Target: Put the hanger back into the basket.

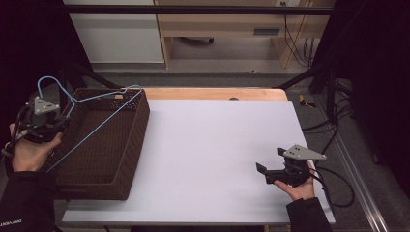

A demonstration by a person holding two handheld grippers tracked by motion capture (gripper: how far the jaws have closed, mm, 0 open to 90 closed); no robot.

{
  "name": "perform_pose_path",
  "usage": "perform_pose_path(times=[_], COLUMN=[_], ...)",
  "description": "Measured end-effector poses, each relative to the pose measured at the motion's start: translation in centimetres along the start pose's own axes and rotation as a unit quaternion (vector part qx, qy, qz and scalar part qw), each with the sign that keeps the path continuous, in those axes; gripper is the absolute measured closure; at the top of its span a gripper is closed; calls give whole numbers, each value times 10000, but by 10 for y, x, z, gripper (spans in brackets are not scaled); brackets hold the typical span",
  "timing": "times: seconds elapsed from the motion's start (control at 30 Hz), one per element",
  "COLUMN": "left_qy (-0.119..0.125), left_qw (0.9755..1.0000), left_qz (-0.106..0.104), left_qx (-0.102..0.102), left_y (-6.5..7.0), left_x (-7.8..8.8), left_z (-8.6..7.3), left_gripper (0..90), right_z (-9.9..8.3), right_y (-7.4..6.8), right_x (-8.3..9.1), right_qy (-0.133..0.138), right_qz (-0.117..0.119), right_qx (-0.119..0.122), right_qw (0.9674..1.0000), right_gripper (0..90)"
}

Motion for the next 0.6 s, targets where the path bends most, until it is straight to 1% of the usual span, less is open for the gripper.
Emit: perform_pose_path(times=[0.1,0.17,0.23,0.4,0.43,0.47,0.5,0.53,0.6], left_qy=[-67,-90,-165,-255,-255,-294,-294,-340,-376], left_qw=[10000,9999,9998,9997,9997,9995,9995,9994,9993], left_qz=[26,55,89,54,54,14,14,-24,-40], left_qx=[20,-5,-18,35,35,66,66,47,77], left_y=[0,0,1,7,7,11,11,14,17], left_x=[-6,-8,-14,-27,-27,-33,-33,-37,-42], left_z=[-5,-6,-12,-23,-23,-27,-27,-30,-33], left_gripper=[871,871,871,871,871,870,871,871,870], right_z=[0,0,0,0,0,0,0,0,0], right_y=[0,1,1,0,0,0,0,0,1], right_x=[0,1,1,0,0,0,0,0,0], right_qy=[17,24,28,20,21,21,21,18,5], right_qz=[4,-6,-5,5,4,4,4,-2,-6], right_qx=[-22,-18,-29,-25,-25,-29,-29,-25,-9], right_qw=[10000,10000,10000,10000,10000,10000,10000,10000,10000], right_gripper=[44,44,45,44,44,44,44,44,44])
Point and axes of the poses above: each handheld gripper's, and its own axes: x roughly backward along the jaws, z roughly out of its top, y roughly to its right, the point moved 3 cm from there along -x, roughly forward along the jaws, and after that the axes turned 3 degrees about -y, right-handed, at the moved point
